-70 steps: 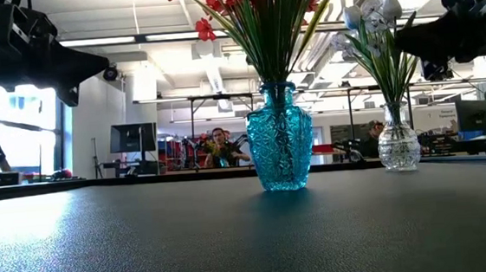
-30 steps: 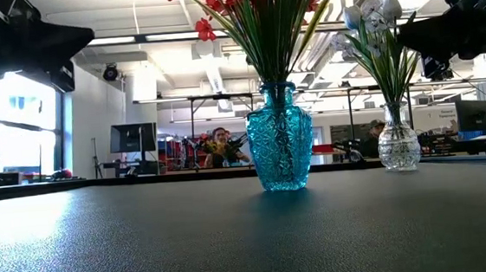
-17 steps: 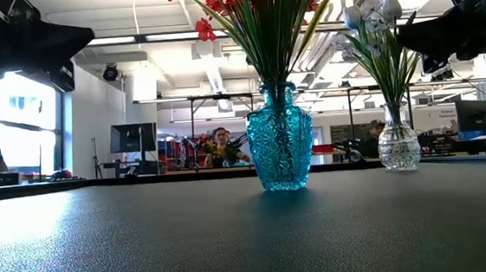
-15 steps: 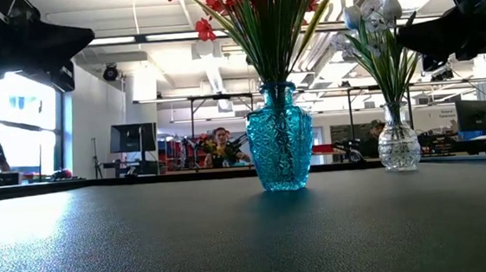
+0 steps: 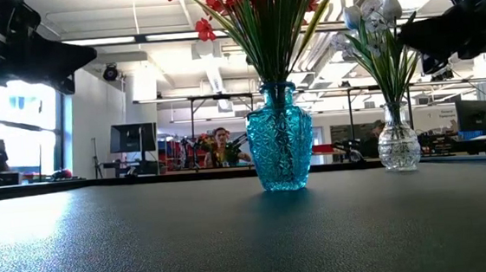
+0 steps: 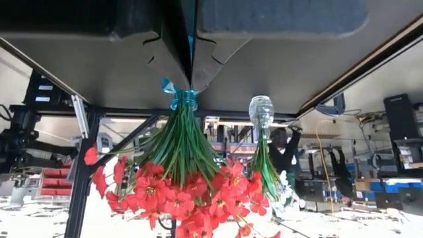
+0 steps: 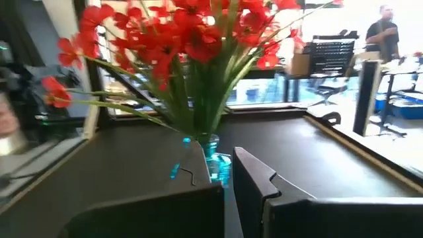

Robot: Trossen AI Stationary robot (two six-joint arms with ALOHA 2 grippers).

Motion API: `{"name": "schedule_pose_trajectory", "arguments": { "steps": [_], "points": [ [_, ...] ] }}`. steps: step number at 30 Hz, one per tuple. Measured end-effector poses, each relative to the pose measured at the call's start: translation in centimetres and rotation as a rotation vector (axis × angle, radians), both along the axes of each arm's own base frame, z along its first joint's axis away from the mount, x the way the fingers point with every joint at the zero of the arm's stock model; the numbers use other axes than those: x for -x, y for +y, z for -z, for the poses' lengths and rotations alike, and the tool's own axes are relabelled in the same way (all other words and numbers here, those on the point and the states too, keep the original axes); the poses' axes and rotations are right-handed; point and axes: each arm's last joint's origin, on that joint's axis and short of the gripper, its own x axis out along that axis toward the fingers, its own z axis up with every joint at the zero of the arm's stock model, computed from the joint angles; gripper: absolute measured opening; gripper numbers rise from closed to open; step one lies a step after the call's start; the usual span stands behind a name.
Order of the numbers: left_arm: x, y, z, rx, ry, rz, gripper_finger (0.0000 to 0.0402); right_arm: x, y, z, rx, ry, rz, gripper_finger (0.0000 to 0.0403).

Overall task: Sort flowers into vase by color
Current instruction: Return to Home Position

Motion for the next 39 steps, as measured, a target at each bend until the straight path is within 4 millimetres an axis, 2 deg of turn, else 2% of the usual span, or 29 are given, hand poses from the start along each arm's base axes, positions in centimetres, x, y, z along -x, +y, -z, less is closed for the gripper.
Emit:
{"name": "schedule_pose_trajectory", "arguments": {
  "steps": [6,11,39],
  "points": [
    [0.00,0.00,0.02,0.025,0.001,0.001,0.0000,0.00,0.37,0.18,0.020,0.018,-0.126,0.0000],
    [0.00,0.01,0.02,0.052,-0.001,0.001,0.0000,0.00,0.37,0.29,0.075,0.028,-0.126,0.0000],
    [0.00,0.00,0.01,0.050,-0.002,0.002,0.0000,0.00,0.37,0.28,0.077,0.028,-0.126,0.0000]
  ]
}}
